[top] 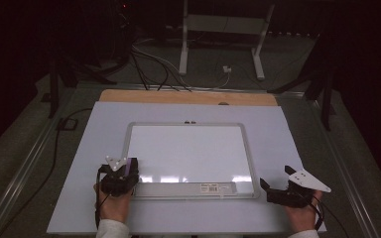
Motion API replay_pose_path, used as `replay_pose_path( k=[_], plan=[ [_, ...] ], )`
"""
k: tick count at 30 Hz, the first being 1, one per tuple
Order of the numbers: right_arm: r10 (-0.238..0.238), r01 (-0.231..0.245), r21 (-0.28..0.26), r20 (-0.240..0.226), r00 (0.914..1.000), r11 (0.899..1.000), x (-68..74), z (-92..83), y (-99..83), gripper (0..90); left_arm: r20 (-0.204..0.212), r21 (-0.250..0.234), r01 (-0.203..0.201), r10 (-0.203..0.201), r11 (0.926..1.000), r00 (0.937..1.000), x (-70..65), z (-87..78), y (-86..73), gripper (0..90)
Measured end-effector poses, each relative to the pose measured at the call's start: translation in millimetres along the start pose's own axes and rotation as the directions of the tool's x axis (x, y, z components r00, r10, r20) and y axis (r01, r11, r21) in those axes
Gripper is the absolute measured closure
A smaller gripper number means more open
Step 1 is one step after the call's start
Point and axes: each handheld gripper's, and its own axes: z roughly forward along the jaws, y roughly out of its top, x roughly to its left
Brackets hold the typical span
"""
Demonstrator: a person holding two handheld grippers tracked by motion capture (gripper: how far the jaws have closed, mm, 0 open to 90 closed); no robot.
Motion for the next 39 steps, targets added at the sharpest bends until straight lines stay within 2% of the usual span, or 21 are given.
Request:
replay_pose_path(
  k=[2, 4, 7, 9, 11, 14, 17, 19, 21, 22, 25, 26, 27, 30, 32, 35, 39],
  plan=[
    [0.000, 0.000, -0.001, 0.000, 1.0000, 1.000, 0.2, 0.0, 0.0, 0.0, -0.047, -0.011, -0.019, 0.018, 0.9998, 0.9987, -4.8, 1.6, 0.2, 60.9],
    [-0.003, 0.003, -0.003, 0.001, 1.0000, 1.000, 0.8, -0.6, 0.3, 0.0, -0.074, -0.016, -0.027, 0.026, 0.9995, 0.9969, -6.2, 4.2, 1.7, 60.9],
    [-0.002, 0.002, -0.003, 0.001, 1.0000, 1.000, 0.4, -0.7, 0.1, 0.0, -0.100, -0.022, -0.040, 0.038, 0.9989, 0.9942, -4.5, 8.4, 4.5, 60.9],
    [0.002, -0.002, -0.002, 0.000, 1.0000, 1.000, 0.1, -0.7, 0.0, 0.0, -0.104, -0.019, -0.052, 0.050, 0.9985, 0.9934, -2.3, 10.2, 6.3, 60.8],
    [0.002, -0.002, -0.003, 0.000, 1.0000, 1.000, -0.1, -0.9, -0.1, 0.0, -0.087, -0.018, -0.061, 0.060, 0.9980, 0.9944, 0.5, 12.3, 7.9, 60.1],
    [0.001, -0.001, -0.004, 0.001, 1.0000, 1.000, -0.3, -1.1, 0.0, 0.0, -0.021, -0.035, -0.055, 0.054, 0.9979, 0.9983, 10.0, 13.2, 8.3, 55.5],
    [0.003, -0.003, -0.005, 0.002, 1.0000, 1.000, -0.2, -1.5, 0.0, 0.0, 0.044, -0.086, -0.054, 0.058, 0.9948, 0.9973, 21.3, 6.2, 12.1, 40.7],
    [0.004, -0.004, -0.007, 0.002, 1.0000, 1.000, -0.3, -1.6, -0.1, 0.0, 0.089, -0.140, -0.073, 0.086, 0.9874, 0.9923, 28.8, -2.8, 16.5, 29.9],
    [0.008, -0.008, -0.010, 0.000, 1.0000, 1.000, 0.1, -2.0, 0.0, 0.0, 0.128, -0.191, -0.102, 0.128, 0.9764, 0.9835, 35.3, -12.2, 20.6, 18.0],
    [0.011, -0.011, -0.012, -0.003, 0.9999, 1.000, 0.5, -2.4, 0.2, 0.0, 0.141, -0.211, -0.110, 0.142, 0.9713, 0.9797, 39.0, -17.1, 22.1, 15.1],
    [0.016, -0.016, -0.027, -0.010, 0.9998, 1.000, 2.3, -4.1, 0.9, 0.0, 0.191, -0.264, -0.101, 0.155, 0.9591, 0.9692, 54.0, -29.2, 23.4, 4.1],
    [0.014, -0.015, -0.032, -0.010, 0.9998, 0.999, 2.7, -4.8, 1.1, 0.0, 0.194, -0.275, -0.098, 0.155, 0.9565, 0.9686, 57.7, -31.3, 22.9, 1.4],
    [0.015, -0.015, -0.035, -0.012, 0.9998, 0.999, 3.0, -5.4, 1.3, 0.0, 0.182, -0.288, -0.096, 0.153, 0.9527, 0.9714, 61.8, -34.1, 21.6, 1.4],
    [0.023, -0.024, -0.048, -0.019, 0.9996, 0.999, 3.5, -6.8, 1.9, 0.0, 0.167, -0.332, -0.095, 0.158, 0.9386, 0.9733, 72.8, -40.8, 17.0, 0.8],
    [0.045, -0.047, -0.062, -0.031, 0.9985, 0.997, 2.4, -7.8, 2.3, 0.0, 0.168, -0.357, -0.088, 0.156, 0.9301, 0.9733, 78.8, -44.4, 15.0, 0.7],
    [0.069, -0.072, -0.086, -0.037, 0.9969, 0.994, -0.3, -10.0, 2.5, 0.0, 0.158, -0.389, -0.095, 0.168, 0.9162, 0.9729, 83.9, -48.2, 12.0, 0.6],
    [0.092, -0.095, -0.109, -0.035, 0.9952, 0.989, -3.4, -12.6, 2.9, 0.0, 0.153, -0.419, -0.095, 0.174, 0.9028, 0.9727, 88.2, -51.4, 7.4, 0.6]
  ],
)
